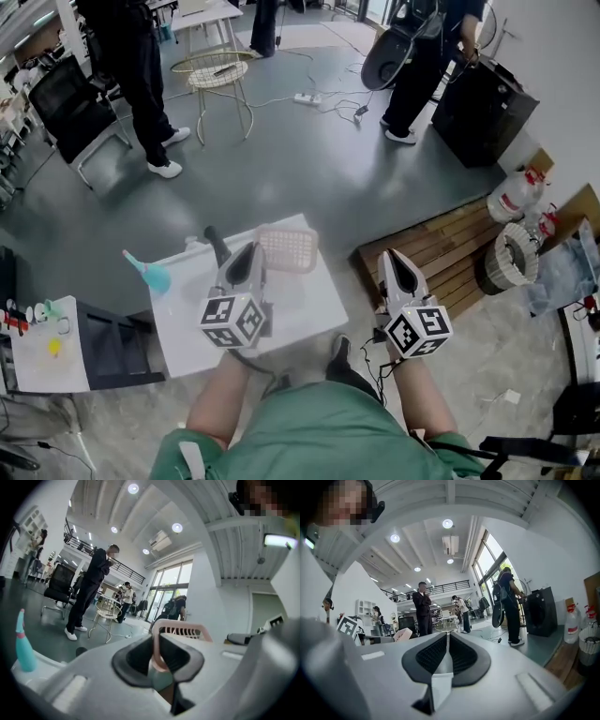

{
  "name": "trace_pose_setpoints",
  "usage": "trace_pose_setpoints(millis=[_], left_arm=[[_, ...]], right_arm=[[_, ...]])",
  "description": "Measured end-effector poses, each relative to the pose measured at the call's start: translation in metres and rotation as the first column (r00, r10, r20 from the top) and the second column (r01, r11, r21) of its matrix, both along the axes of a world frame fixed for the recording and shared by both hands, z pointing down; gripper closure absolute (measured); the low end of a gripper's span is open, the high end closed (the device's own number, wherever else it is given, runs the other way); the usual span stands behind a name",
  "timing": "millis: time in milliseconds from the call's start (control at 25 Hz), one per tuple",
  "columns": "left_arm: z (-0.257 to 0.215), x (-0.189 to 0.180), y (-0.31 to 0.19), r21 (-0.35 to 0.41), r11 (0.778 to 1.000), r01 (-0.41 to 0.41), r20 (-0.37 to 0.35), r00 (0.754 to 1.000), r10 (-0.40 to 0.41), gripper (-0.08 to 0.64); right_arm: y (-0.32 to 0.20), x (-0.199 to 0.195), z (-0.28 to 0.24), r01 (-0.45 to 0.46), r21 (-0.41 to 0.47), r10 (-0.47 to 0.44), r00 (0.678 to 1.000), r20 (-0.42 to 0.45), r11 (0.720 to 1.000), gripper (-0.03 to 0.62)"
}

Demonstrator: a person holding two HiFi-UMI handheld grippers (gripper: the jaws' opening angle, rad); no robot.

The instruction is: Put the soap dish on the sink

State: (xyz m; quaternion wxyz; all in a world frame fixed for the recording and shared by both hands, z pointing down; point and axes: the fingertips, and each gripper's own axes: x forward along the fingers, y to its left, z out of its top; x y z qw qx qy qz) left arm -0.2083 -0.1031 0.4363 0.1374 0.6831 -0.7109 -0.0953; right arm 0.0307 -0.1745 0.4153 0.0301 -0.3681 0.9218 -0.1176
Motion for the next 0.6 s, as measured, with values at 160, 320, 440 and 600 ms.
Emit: trace_pose_setpoints(millis=[160, 320, 440, 600], left_arm=[[0.006, 0.007, -0.032, -0.019, 0.998, 0.063, 0.003, 0.998, -0.063, 0.518], [0.011, 0.017, -0.062, -0.038, 0.992, 0.119, 0.012, 0.993, -0.119, 0.518], [0.014, 0.028, -0.081, -0.060, 0.986, 0.153, 0.023, 0.988, -0.151, 0.518], [0.020, 0.036, -0.095, -0.087, 0.976, 0.201, 0.021, 0.980, -0.200, 0.518]], right_arm=[[-0.048, 0.003, 0.004, 0.058, -0.011, -0.058, 0.998, 0.013, 0.998, 0.575], [-0.094, 0.006, 0.009, 0.111, -0.026, -0.110, 0.993, 0.037, 0.994, 0.575], [-0.125, 0.006, 0.016, 0.154, -0.050, -0.152, 0.987, 0.054, 0.987, 0.575], [-0.150, -0.002, 0.024, 0.226, -0.076, -0.222, 0.973, 0.067, 0.971, 0.575]])
